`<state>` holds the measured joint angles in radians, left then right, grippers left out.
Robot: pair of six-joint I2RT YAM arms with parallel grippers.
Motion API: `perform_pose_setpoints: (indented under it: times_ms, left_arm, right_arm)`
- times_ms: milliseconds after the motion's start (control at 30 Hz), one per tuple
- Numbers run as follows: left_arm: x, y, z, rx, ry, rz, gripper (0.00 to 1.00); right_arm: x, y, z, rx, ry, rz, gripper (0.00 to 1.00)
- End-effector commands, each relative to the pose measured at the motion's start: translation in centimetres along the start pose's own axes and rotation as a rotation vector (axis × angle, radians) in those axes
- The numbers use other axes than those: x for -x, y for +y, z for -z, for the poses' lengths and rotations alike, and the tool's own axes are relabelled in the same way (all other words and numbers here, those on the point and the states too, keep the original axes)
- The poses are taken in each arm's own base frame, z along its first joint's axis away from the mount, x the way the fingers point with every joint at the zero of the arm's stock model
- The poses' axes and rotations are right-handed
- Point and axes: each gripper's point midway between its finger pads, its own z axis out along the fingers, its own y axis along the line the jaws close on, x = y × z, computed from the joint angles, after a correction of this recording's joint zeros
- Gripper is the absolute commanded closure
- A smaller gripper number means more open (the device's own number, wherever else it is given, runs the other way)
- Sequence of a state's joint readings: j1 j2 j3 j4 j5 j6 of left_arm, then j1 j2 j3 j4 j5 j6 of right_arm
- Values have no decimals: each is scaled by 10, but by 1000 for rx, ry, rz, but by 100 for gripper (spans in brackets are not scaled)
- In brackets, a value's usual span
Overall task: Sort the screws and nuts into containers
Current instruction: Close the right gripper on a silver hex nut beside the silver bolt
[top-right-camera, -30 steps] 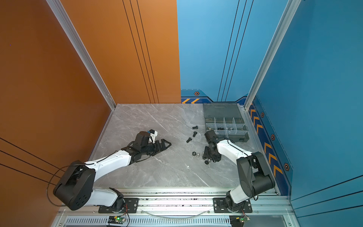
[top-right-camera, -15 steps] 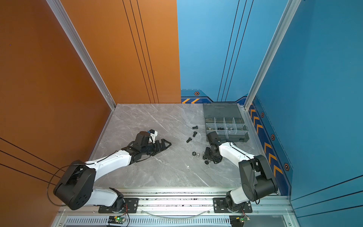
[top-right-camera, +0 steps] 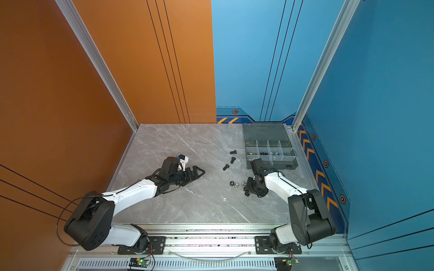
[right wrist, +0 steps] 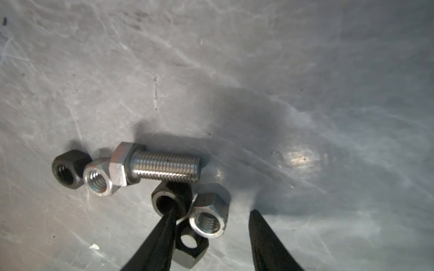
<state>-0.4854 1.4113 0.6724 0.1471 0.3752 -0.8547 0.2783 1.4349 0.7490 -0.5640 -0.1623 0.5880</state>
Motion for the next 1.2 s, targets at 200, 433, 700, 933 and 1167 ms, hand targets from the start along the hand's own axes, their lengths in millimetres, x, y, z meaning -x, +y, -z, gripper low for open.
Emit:
perform_pose_setpoints:
  times_ms: [200, 433, 700, 933, 1167]
  left_arm:
    - [-3, -4, -3, -14, 13, -8, 2]
    - [-3, -4, -4, -15, 15, -7, 2]
    - [-3, -5, -8, -17, 24, -6, 2]
    - [-5, -6, -12, -17, 36, -7, 2]
    - [-5, -6, -13, -17, 37, -9, 2]
  right_arm:
    - [-5, 0, 7, 49, 5, 4, 47]
    - [-9, -9, 6, 13, 15, 7, 48]
    - [-10, -19, 4, -44, 18, 5, 50]
    - [-15, -21, 0, -58, 40, 21, 50]
    - [-17, -15, -6, -50, 53, 39, 51]
